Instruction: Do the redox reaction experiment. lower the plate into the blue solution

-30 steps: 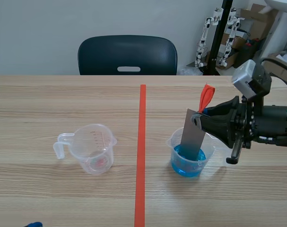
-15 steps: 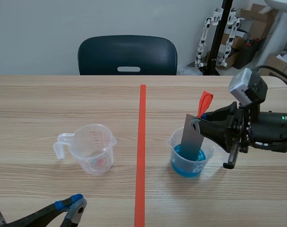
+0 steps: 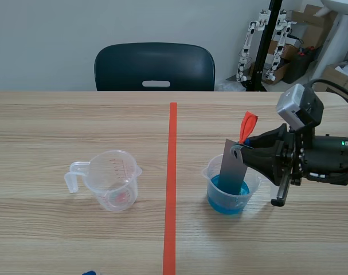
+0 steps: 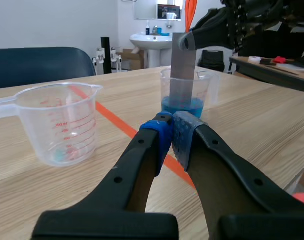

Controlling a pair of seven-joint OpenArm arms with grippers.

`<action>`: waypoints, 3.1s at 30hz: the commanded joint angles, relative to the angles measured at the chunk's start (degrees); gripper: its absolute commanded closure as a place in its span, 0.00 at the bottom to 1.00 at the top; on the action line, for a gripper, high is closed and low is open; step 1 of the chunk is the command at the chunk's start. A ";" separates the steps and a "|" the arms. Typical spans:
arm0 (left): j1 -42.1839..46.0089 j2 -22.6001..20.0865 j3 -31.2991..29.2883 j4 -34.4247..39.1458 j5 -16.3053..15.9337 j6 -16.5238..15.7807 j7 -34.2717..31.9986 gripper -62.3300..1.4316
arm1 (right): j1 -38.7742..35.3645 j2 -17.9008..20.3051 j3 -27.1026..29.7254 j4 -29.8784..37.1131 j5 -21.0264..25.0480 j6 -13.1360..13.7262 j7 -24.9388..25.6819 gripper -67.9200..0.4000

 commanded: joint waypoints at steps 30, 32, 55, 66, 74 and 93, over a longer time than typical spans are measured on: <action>-3.06 -3.58 0.00 -8.15 -0.15 2.80 -3.03 0.94 | 1.14 1.90 0.33 0.31 -0.63 0.00 0.39 0.99; -3.06 -3.74 0.00 -8.15 -0.15 2.80 -3.03 0.86 | 1.14 1.90 0.33 0.31 -0.63 0.02 0.39 0.99; -3.06 -4.81 0.00 -7.89 -0.17 2.82 -3.03 0.12 | 0.66 1.86 0.33 0.31 0.37 0.52 1.03 0.99; -3.06 -5.64 0.00 -7.52 -0.17 2.80 -3.03 0.10 | 0.66 1.75 0.33 0.31 2.58 0.46 1.01 0.99; -3.08 -5.62 0.00 -7.50 -0.17 2.80 -3.03 0.10 | 0.63 1.75 0.33 0.31 2.58 0.48 0.37 0.98; -3.08 -5.62 0.00 -4.50 -0.17 2.80 -3.03 0.10 | 0.63 1.75 0.33 0.31 2.56 0.48 0.39 0.99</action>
